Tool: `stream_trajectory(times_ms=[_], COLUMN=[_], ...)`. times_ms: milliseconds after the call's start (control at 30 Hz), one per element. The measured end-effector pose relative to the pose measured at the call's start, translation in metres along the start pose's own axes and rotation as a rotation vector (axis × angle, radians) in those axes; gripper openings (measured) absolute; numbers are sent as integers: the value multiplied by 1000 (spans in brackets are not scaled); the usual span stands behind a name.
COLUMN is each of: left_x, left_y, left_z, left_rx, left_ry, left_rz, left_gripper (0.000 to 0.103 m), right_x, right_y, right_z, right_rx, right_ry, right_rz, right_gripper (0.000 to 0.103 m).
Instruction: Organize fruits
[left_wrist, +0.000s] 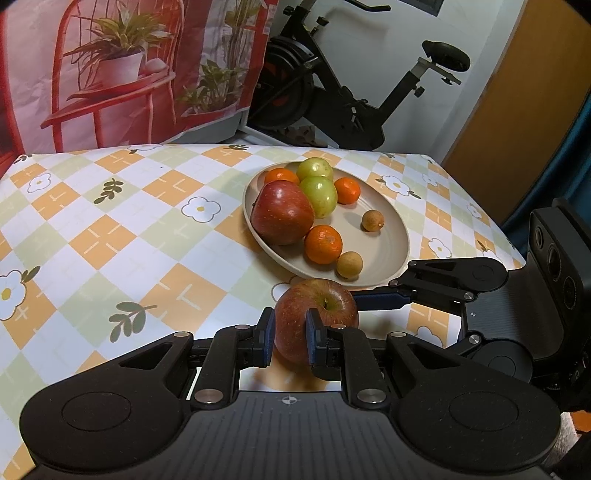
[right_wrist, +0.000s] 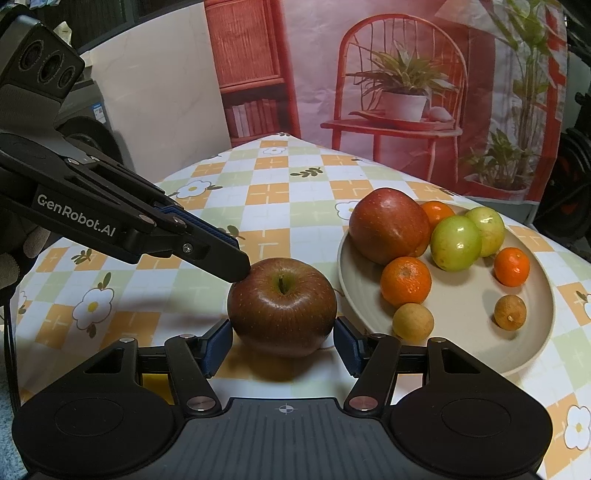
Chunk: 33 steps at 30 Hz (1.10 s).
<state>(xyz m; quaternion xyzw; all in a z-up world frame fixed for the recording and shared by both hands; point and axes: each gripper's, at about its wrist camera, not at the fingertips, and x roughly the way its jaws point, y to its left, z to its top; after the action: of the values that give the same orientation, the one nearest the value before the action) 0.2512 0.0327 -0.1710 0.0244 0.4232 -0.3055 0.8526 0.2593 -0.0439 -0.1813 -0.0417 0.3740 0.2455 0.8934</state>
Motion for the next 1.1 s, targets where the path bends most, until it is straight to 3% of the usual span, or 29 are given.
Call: stream_trajectory(times_ms=[467,1100], left_x=[4,6], left_y=[-15,-4], left_z=[2,6], left_rx=[27,-15], left_ry=[10,9], left_rz=[-6,29], left_gripper=[18,24], right_x=[-8,-9], right_y=[-6,-7], right_z=[-7,-9], right_rx=[24,27], right_ry=[-12,-14], right_rz=[-17,-15], right_gripper=[56,55])
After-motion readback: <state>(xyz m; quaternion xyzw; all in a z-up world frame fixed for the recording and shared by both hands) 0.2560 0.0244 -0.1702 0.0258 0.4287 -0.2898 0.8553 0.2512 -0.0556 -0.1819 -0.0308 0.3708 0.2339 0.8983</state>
